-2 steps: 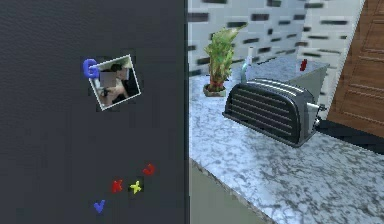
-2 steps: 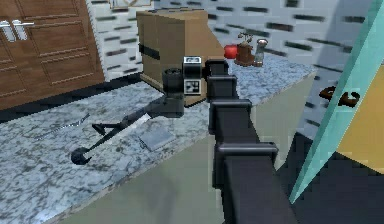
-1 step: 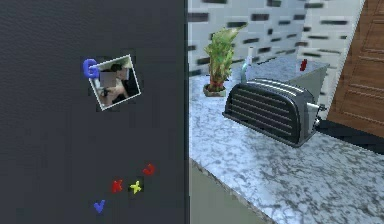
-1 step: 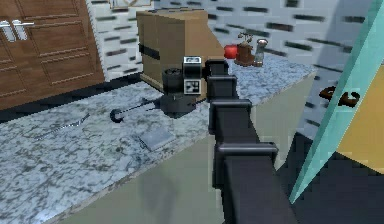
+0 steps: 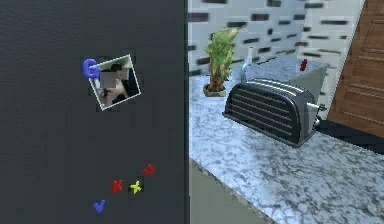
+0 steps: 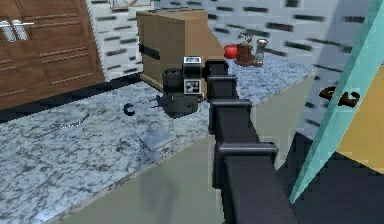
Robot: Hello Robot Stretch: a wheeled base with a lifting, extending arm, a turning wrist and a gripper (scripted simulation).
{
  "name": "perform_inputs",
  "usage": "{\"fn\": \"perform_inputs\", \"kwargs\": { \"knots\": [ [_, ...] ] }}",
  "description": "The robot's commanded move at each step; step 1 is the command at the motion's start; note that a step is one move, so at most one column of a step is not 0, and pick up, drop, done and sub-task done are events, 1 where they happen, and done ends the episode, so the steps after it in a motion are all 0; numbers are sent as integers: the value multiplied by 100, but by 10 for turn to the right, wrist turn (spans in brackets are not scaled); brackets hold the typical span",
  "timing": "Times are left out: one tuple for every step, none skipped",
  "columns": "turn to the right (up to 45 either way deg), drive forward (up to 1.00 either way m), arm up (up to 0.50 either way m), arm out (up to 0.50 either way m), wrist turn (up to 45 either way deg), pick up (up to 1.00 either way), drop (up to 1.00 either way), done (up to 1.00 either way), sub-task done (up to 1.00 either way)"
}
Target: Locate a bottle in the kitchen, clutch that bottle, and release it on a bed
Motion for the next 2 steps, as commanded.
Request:
{"fn": "perform_inputs", "kwargs": {
  "knots": [
    [0,0,-14,0,0,0,0,0,0],
    [0,0,0,0,0,100,0,0,0]
  ]
}}
